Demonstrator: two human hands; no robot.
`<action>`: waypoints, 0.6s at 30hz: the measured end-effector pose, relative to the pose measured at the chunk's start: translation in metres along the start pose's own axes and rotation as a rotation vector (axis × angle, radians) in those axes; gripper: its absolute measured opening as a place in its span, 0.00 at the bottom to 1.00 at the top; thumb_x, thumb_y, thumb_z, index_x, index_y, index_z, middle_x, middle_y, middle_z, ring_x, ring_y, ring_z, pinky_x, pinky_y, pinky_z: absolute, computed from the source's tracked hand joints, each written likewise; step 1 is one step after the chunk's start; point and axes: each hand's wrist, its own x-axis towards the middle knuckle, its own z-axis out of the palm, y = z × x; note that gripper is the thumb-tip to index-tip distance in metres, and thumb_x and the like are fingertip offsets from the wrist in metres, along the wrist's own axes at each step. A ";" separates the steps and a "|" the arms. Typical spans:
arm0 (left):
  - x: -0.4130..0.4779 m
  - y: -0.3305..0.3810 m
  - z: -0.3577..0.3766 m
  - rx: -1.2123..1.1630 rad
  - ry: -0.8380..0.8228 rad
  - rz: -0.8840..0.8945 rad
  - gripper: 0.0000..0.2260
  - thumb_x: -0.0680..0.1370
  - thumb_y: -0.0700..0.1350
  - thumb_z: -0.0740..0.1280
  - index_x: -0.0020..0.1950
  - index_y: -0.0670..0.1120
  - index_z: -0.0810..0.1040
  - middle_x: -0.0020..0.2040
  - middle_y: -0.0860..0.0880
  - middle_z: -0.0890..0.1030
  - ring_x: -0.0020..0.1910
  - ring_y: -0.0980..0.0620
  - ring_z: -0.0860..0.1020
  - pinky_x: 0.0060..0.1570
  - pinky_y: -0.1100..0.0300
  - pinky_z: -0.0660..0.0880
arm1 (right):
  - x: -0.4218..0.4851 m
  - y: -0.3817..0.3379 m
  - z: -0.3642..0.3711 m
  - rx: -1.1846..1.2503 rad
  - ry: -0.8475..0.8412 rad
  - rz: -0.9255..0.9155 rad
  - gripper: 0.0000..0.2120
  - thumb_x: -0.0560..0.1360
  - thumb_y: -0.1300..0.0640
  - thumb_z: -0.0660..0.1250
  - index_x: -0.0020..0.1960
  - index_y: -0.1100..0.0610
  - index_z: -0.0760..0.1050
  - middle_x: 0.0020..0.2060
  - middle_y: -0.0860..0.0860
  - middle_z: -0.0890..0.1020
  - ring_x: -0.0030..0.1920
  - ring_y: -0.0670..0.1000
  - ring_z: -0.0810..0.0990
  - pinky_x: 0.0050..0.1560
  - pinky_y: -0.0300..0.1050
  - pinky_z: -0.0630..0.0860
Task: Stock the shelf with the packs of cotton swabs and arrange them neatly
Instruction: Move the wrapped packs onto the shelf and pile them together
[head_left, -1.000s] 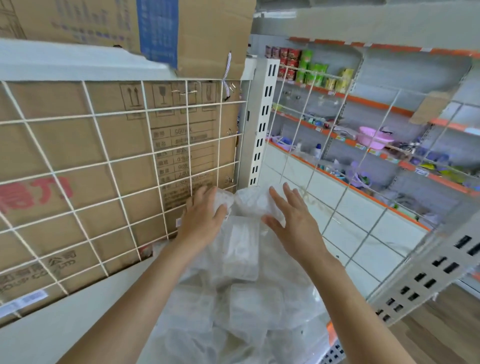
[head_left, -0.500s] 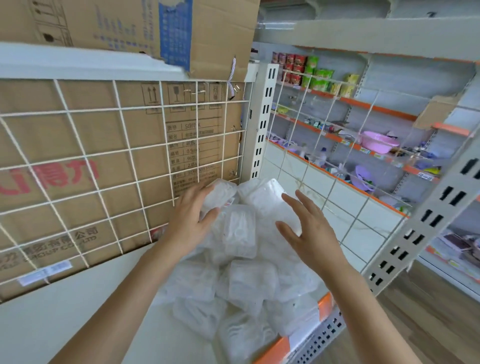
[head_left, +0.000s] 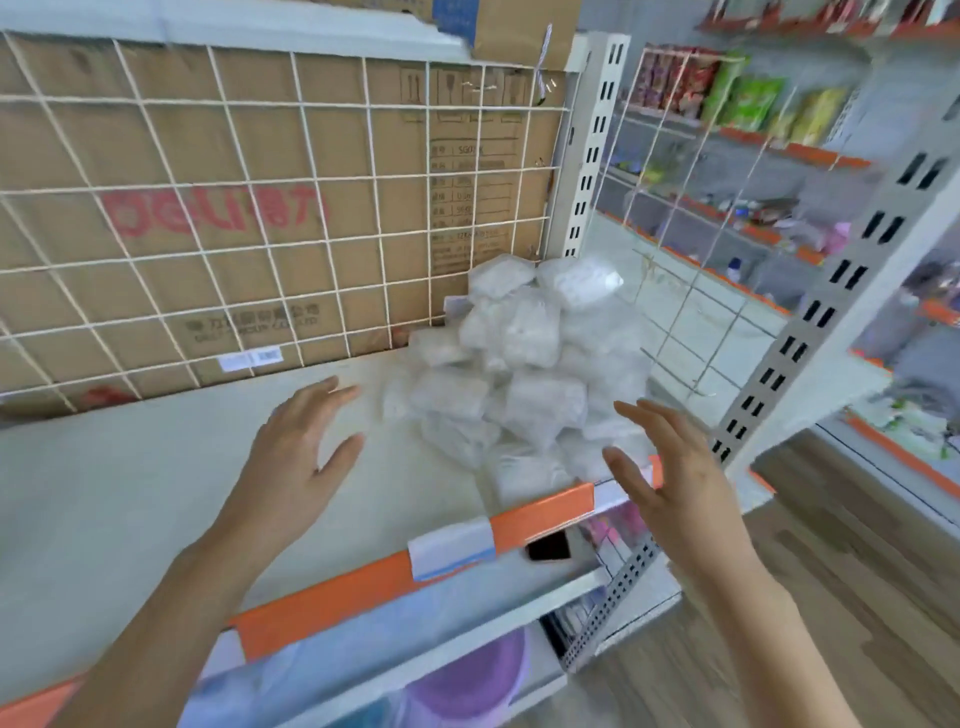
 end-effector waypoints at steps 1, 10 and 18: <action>-0.017 -0.005 -0.005 0.025 0.001 -0.028 0.27 0.74 0.58 0.54 0.67 0.45 0.73 0.67 0.42 0.72 0.65 0.41 0.71 0.63 0.46 0.65 | -0.010 -0.003 0.004 0.025 -0.019 0.004 0.27 0.71 0.40 0.58 0.64 0.53 0.74 0.64 0.54 0.74 0.64 0.54 0.72 0.57 0.49 0.70; -0.143 -0.046 -0.077 0.184 0.098 -0.309 0.27 0.73 0.59 0.55 0.67 0.47 0.73 0.67 0.44 0.73 0.64 0.41 0.71 0.63 0.46 0.65 | -0.043 -0.053 0.051 -0.003 -0.127 -0.158 0.26 0.72 0.42 0.56 0.62 0.56 0.75 0.58 0.56 0.78 0.58 0.58 0.75 0.53 0.51 0.73; -0.241 -0.084 -0.146 0.294 0.256 -0.485 0.25 0.74 0.57 0.57 0.66 0.46 0.74 0.65 0.43 0.75 0.61 0.37 0.73 0.58 0.40 0.69 | -0.048 -0.139 0.101 0.065 -0.237 -0.373 0.22 0.72 0.46 0.61 0.61 0.57 0.75 0.56 0.55 0.80 0.52 0.61 0.78 0.48 0.53 0.75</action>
